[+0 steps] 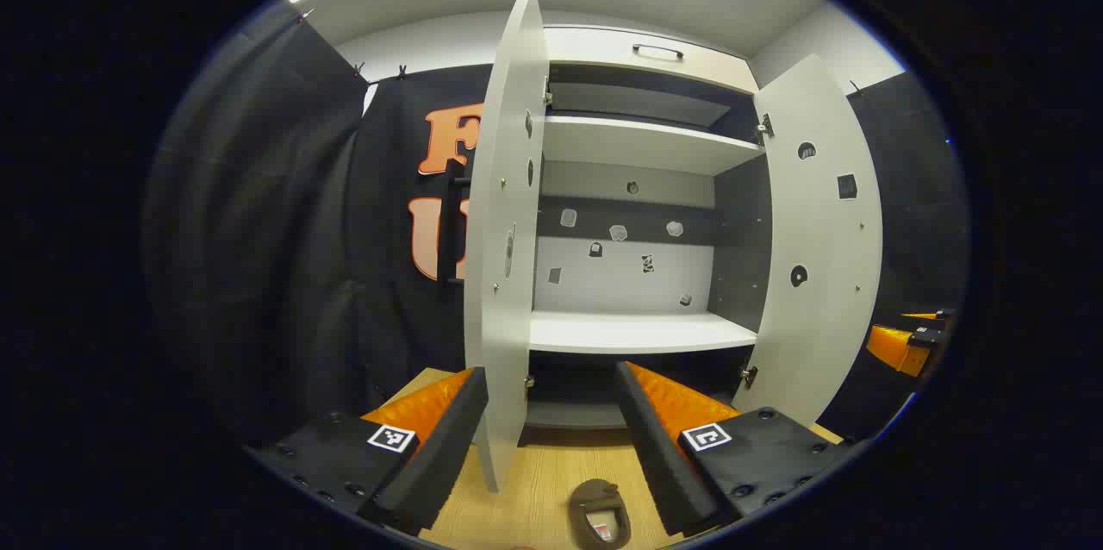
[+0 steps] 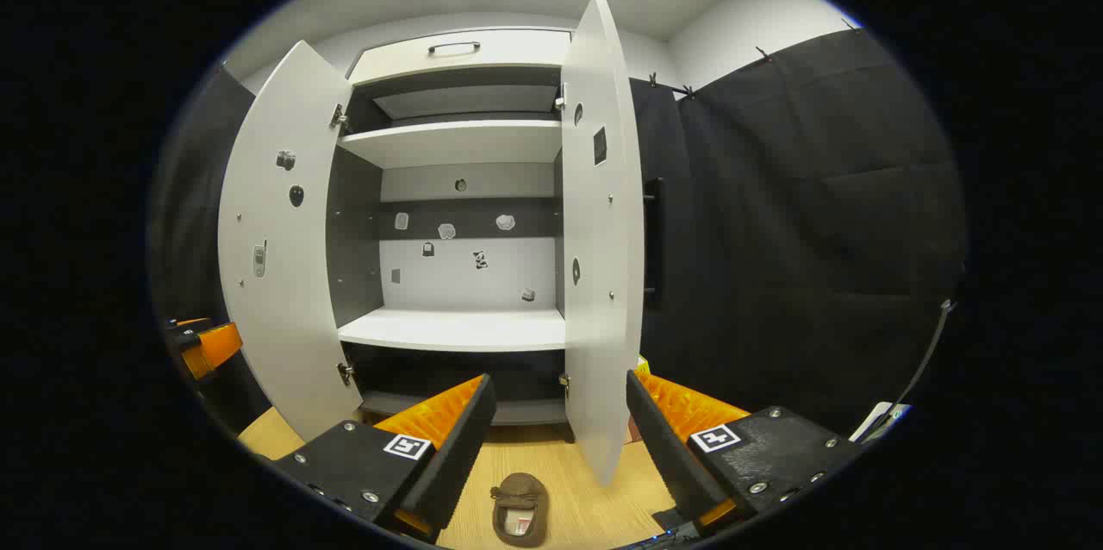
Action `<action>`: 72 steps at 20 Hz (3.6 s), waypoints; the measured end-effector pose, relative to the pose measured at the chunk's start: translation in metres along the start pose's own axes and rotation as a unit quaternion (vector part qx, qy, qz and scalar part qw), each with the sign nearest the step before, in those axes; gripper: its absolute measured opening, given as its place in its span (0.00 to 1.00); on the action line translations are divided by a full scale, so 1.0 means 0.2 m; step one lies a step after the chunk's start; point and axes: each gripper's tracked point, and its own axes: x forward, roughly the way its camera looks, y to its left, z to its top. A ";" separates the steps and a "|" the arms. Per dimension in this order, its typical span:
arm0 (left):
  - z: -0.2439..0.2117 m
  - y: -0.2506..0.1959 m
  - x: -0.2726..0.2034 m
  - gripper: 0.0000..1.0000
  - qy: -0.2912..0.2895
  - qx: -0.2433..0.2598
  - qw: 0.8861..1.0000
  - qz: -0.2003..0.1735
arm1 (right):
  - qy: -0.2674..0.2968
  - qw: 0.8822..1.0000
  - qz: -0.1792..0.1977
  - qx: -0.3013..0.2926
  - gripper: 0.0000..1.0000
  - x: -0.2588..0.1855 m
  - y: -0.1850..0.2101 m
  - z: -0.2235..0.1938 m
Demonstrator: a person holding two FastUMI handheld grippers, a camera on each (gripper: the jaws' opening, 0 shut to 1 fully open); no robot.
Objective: Grab one shoe with the right hand and put it into the shoe cabinet, grab the other shoe with the left hand and put it into the shoe cabinet; then close the right door with the right hand and the left door with the left hand.
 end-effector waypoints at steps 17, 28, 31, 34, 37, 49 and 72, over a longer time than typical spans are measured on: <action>0.03 -0.08 0.00 0.97 -0.009 -0.004 1.000 0.002 | 0.009 1.000 0.029 0.000 0.94 0.01 0.02 -0.06; -0.01 -0.05 0.02 0.97 0.004 0.010 1.000 0.000 | 0.117 0.991 0.055 -0.042 0.94 0.17 0.16 -0.69; -0.03 0.00 0.02 0.99 0.007 0.013 1.000 0.006 | 0.166 0.984 0.057 -0.029 0.94 0.20 0.19 -0.96; -0.05 0.04 0.02 0.99 0.013 0.016 1.000 0.013 | 0.223 0.973 0.051 -0.010 0.94 0.23 0.18 -1.23; -0.06 0.09 0.01 0.97 0.017 0.021 0.999 0.019 | 0.267 0.963 0.040 -0.022 0.94 0.23 0.16 -1.48; -0.12 0.24 -0.02 0.97 0.037 0.036 0.998 0.045 | 0.394 0.919 0.009 -0.006 0.58 0.25 0.12 -2.02; -0.19 0.03 -0.01 0.94 0.039 0.026 0.999 -0.016 | 0.260 0.962 0.047 0.075 0.01 0.42 0.47 -0.82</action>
